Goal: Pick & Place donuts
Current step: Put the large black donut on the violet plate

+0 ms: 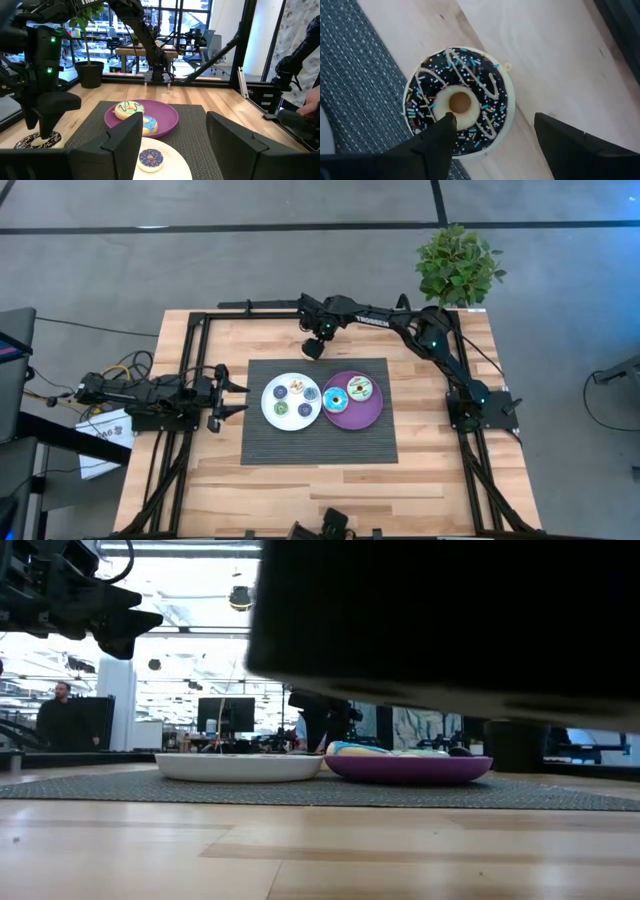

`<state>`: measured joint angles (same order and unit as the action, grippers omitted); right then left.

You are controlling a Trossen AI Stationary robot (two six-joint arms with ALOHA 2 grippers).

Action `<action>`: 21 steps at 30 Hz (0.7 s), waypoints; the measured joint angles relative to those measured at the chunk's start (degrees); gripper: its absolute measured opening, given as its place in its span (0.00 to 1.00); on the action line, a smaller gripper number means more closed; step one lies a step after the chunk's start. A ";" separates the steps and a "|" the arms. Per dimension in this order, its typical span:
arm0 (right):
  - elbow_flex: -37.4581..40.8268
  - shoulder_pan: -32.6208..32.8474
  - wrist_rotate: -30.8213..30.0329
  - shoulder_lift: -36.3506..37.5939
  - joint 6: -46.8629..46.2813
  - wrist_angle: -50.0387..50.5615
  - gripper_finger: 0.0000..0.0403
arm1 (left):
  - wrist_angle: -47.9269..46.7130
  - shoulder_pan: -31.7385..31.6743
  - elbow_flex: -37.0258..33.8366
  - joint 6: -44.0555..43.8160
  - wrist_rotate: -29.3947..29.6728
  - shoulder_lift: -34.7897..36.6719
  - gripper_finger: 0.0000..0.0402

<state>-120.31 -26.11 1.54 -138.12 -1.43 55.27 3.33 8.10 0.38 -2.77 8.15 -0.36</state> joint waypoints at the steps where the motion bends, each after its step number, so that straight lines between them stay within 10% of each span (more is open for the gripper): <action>1: 0.00 0.00 0.00 -0.01 0.73 0.02 0.62 | 0.01 0.00 0.00 -0.01 0.00 0.00 0.53; 21: 0.00 -1.05 1.16 -0.01 1.44 0.00 0.44 | -0.02 0.00 0.00 -0.01 -0.02 0.00 0.53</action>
<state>-120.31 -27.16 2.71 -138.12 0.00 55.27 3.31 8.10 0.38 -2.78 8.13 -0.36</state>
